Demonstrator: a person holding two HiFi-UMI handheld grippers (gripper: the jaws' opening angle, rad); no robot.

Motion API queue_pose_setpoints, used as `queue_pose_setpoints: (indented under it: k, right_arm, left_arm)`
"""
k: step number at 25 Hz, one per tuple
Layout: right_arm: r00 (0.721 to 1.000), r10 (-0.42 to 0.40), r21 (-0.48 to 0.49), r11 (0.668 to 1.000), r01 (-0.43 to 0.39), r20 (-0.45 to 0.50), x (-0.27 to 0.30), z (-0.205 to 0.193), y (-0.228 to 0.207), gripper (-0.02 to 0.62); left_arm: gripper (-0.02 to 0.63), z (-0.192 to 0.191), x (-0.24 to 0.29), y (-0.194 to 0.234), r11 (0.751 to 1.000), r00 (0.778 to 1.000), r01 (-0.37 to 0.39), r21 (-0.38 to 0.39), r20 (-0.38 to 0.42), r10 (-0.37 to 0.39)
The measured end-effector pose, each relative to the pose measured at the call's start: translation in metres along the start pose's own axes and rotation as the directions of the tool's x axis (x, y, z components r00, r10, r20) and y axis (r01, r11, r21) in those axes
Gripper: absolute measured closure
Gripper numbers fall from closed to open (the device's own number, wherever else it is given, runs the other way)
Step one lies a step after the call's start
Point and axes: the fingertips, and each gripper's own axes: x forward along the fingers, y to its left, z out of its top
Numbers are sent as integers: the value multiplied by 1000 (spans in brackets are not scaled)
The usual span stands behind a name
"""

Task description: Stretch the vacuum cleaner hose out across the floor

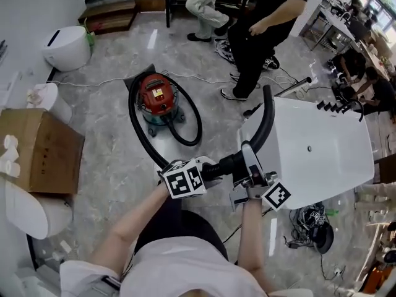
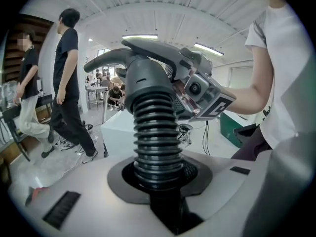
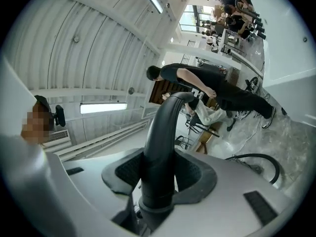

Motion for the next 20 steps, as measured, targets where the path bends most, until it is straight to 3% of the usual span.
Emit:
queue_pose_setpoints:
  k: [9,14,17,20]
  right_arm:
    - [999,39,5,999,-39,17,-55,-30,34,417]
    - [989,40,-62,998,-32,140,-71,-4,53,417]
    - [987,46,-126,992,-26,155,-67,13,65,417]
    - [988,45,-129,991,-26,147,-57,27,64,417]
  left_arm:
    - [497,-12,-5,-62,996,997,-75,43,3,75]
    - [500,16,-5,-57,987,992,-114,110,56,109]
    - [502,36,-4,-48,983,991,-119,141,83,108]
    - [502,50,-3,-38,983,990,-115,140,97,102]
